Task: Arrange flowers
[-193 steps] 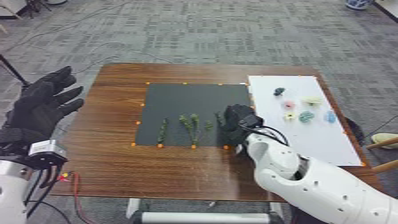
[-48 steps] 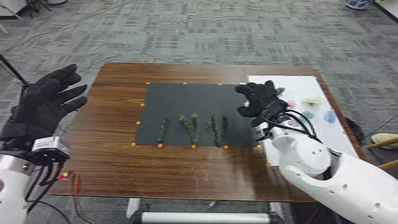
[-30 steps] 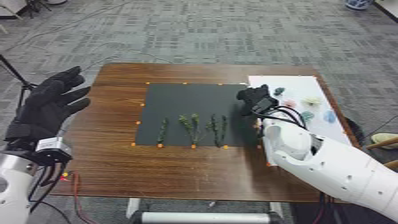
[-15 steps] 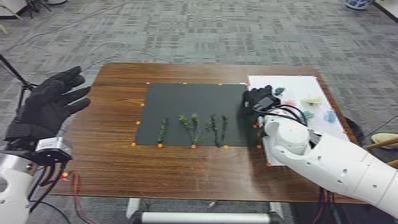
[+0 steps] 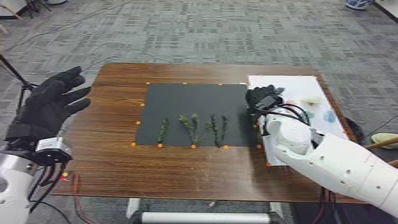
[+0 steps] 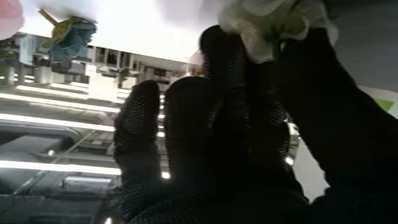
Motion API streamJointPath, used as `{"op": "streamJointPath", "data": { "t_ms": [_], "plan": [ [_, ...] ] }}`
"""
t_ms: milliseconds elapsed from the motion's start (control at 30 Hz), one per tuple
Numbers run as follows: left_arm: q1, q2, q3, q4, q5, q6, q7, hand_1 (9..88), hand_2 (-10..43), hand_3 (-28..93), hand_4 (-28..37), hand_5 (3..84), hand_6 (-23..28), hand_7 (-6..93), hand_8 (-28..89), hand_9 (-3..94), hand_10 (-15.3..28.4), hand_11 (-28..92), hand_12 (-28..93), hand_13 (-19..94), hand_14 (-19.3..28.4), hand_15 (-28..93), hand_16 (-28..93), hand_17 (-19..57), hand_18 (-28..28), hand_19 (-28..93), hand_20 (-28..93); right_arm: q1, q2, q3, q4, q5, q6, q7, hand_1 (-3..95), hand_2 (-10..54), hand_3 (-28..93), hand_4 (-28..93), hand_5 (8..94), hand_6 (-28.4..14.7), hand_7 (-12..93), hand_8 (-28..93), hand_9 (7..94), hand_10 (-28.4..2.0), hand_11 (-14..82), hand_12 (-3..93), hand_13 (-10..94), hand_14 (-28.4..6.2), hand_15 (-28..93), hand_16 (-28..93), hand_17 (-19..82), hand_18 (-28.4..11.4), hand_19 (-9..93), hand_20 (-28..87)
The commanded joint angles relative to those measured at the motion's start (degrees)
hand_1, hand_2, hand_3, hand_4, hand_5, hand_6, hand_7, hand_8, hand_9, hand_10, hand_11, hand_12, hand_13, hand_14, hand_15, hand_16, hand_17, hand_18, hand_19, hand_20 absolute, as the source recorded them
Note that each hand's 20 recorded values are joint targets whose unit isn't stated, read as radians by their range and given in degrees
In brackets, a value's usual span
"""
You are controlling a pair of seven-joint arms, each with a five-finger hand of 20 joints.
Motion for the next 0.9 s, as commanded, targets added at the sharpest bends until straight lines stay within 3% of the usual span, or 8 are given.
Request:
{"op": "streamJointPath", "data": {
  "t_ms": [33,100,267,467,733,900],
  "plan": [
    [0.7,-0.65,-0.19,-0.26,-0.21,-0.21,-0.26,25.9,-3.2,68,-27.0,22.1,1.4,23.6,-11,17.0,9.5,23,19,10,13.1,44,-6,-10.4,19.6,39,10,-1.7,0.0,0.3,-0.1,-1.3,0.1,-1.3,48.1,-9.5,79,-28,66.8,5.8,53,2,79.8,-2.4,24.2,54.6,64,-4.4,75,41,24,-18.8,74,55],
    [0.9,-0.77,-0.25,-0.33,-0.32,-0.18,-0.1,25.9,-3.2,68,-27.0,22.1,1.4,23.6,-11,17.1,9.5,23,19,10,13.2,44,-6,-10.4,19.5,39,10,-1.7,0.4,0.1,-0.1,-1.4,2.0,-1.5,48.8,-9.5,78,-28,69.0,6.0,53,2,81.5,-2.0,23.9,54.9,67,-3.8,75,41,25,-18.7,74,55],
    [1.4,-1.07,-0.59,-0.64,-0.22,0.01,0.07,25.9,-3.1,68,-26.9,22.1,1.5,23.6,-11,17.0,9.6,23,19,10,13.2,44,-6,-10.4,19.5,39,10,-0.2,1.4,-2.3,0.3,-2.2,13.0,-1.0,47.6,-9.5,83,-28,71.7,5.6,50,6,83.9,-1.8,22.6,56.8,69,-3.9,74,43,26,-19.2,75,55],
    [0.9,-1.0,-0.23,-0.48,-0.18,0.22,-0.03,25.9,-3.1,68,-26.8,22.2,1.4,23.7,-11,17.0,9.5,23,19,10,13.2,44,-6,-10.4,19.5,39,10,1.8,1.8,-2.5,-1.1,-2.9,23.2,1.2,48.7,-9.5,82,-28,72.4,4.7,48,8,84.5,-1.9,22.2,58.1,70,-3.2,74,44,28,-19.1,75,56],
    [1.4,-1.11,-0.74,-0.68,-0.17,0.67,0.03,25.9,-3.1,68,-26.8,22.2,1.5,23.6,-11,17.0,9.5,23,19,10,13.2,44,-6,-10.4,19.6,39,10,4.5,-1.2,-2.3,-4.3,0.1,23.8,-2.1,49.7,-9.5,82,-28,72.2,4.1,49,8,84.8,-2.2,21.3,58.4,71,-2.6,74,46,28,-18.8,75,56],
    [-0.3,-0.71,0.82,-0.03,-0.22,-0.2,-0.43,25.9,-3.1,68,-26.8,22.2,1.4,23.6,-11,17.0,9.5,22,19,10,13.1,44,-6,-10.5,19.6,39,10,2.9,-2.4,-0.3,-5.2,6.8,22.5,-3.7,49.7,-9.5,82,-28,72.1,4.2,49,8,84.9,-1.9,21.0,58.4,71,-2.7,74,46,28,-18.8,75,56]
  ]
}}
